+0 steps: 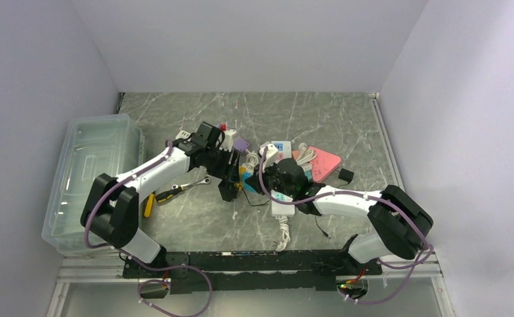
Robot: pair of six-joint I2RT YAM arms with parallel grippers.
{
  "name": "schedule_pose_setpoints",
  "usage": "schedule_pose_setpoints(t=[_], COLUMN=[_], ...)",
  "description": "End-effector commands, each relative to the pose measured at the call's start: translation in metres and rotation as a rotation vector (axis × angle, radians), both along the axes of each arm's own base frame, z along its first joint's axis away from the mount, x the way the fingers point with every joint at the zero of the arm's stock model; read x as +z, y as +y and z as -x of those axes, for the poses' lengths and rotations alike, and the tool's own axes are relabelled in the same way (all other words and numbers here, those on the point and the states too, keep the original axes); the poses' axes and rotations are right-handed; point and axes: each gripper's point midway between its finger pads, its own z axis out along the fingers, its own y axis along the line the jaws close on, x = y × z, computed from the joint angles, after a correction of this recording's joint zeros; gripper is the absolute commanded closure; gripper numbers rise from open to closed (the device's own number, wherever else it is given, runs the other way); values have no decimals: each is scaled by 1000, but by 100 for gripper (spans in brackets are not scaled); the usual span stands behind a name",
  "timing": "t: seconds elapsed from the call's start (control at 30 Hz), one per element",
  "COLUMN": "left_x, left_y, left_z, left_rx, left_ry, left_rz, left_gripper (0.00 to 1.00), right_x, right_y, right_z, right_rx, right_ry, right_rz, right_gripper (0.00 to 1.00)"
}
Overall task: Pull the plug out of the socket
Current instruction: Remove the plug from the socket.
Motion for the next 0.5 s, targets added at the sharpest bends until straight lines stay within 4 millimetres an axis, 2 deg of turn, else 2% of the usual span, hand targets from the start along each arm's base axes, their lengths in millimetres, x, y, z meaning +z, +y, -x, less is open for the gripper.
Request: schedule_pose_setpoints(t=[0.0,0.17,0.47], left_x=[-1,-3,0], left_y=[22,22,18], left_z=[-25,-26,-23], left_rx=[80,81,21], left_ry=[-36,-27,-49], left_rz=[-52,-43,-33], left_gripper=[100,100,100], right_x=[41,38,38], right_y=[24,31,22], right_z=[-5,1,-8], right_rx=[-11,-2,-39], right_ry=[-123,-135,-123], right_rz=[-72,-44,-37], right_gripper=[100,100,100])
